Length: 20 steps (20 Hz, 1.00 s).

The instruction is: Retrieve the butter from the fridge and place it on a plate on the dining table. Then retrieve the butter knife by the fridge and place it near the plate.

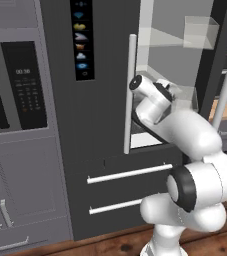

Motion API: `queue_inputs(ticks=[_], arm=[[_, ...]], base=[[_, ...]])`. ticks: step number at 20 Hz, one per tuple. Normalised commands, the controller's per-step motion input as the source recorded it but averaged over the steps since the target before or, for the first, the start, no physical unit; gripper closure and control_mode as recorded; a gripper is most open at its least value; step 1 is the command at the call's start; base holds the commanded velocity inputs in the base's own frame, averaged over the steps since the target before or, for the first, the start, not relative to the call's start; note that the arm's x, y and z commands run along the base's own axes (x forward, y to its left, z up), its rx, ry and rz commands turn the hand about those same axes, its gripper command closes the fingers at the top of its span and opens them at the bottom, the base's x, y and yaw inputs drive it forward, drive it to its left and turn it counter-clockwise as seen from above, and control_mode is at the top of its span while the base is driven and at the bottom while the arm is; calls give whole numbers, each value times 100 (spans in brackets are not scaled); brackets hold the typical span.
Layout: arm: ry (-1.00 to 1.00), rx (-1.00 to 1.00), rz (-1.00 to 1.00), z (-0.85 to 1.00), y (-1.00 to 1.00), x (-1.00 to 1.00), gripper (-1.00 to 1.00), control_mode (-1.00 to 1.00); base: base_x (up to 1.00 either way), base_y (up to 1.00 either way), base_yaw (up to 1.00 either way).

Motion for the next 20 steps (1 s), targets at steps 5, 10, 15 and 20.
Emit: queue_inputs(ticks=[5,10,15,20], arm=[[-1,0,1,-12,-33,25,-100,-100],[0,0,0,-13,-40,18,-100,-100],[0,0,0,-10,-46,6,-100,-100],[0,0,0,-3,-66,-2,-100,-100]], base=[[0,0,0],[0,0,0],[0,0,0],[0,0,0]])
